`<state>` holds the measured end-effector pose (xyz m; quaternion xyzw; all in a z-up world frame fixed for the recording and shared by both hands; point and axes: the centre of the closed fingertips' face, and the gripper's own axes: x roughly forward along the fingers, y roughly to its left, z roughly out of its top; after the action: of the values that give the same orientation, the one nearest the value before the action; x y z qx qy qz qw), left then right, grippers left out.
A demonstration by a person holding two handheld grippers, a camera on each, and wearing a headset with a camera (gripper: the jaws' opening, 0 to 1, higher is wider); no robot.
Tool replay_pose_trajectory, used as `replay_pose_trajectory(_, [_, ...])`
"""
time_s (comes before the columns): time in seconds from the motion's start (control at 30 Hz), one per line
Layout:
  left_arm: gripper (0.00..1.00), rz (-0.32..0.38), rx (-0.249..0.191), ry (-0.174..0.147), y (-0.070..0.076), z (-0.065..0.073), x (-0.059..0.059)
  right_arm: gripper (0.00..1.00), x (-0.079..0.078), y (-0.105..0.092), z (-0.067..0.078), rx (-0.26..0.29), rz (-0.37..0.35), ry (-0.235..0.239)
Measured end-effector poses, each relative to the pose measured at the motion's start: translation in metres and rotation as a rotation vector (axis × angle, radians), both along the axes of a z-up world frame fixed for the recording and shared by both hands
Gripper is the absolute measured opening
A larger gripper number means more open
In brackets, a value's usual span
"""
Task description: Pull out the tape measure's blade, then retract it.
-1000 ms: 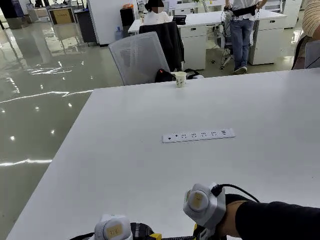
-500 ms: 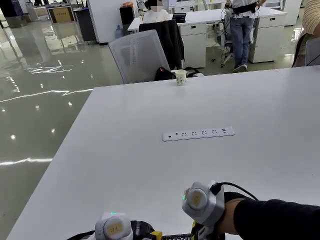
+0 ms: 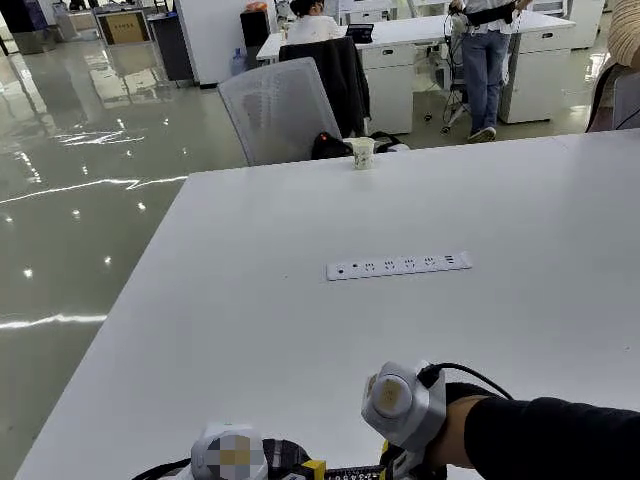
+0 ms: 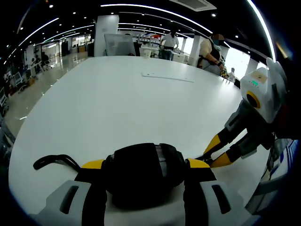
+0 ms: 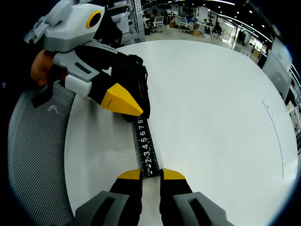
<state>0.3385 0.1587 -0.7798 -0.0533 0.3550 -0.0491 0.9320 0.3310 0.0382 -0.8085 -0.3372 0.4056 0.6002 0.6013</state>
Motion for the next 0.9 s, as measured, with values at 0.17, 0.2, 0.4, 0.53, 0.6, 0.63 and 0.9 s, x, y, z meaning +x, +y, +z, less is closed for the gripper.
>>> replay_pose_trajectory(0.17, [0.61, 0.000, 0.000, -0.001, 0.0001, 0.0003, -0.0003, 0.10, -0.0007, 0.0013, 0.0001, 0.000, 0.006, -0.006])
replay_pose_trajectory(0.2, [0.61, 0.000, 0.000, -0.002, -0.0001, 0.0006, -0.0006, 0.10, -0.0009, 0.0015, 0.0002, -0.001, 0.005, -0.006])
replay_pose_trajectory(0.4, [0.61, -0.001, -0.003, -0.004, 0.0005, 0.0010, -0.0008, 0.10, -0.0016, 0.0034, 0.0006, 0.003, 0.006, -0.005])
replay_pose_trajectory(0.53, [0.61, -0.001, -0.009, -0.006, 0.0003, 0.0011, -0.0009, 0.10, -0.0014, 0.0047, 0.0004, 0.006, 0.004, -0.003])
replay_pose_trajectory(0.6, [0.61, -0.002, -0.011, -0.008, 0.0004, 0.0008, -0.0004, 0.10, -0.0012, 0.0055, 0.0004, 0.008, 0.003, -0.002])
replay_pose_trajectory(0.63, [0.61, -0.002, -0.011, -0.008, 0.0003, 0.0009, -0.0003, 0.10, -0.0013, 0.0058, 0.0004, 0.009, 0.002, -0.001])
replay_pose_trajectory(0.9, [0.61, -0.003, -0.014, -0.007, 0.0003, 0.0011, 0.0004, 0.10, -0.0010, 0.0074, 0.0003, 0.011, 0.005, -0.002])
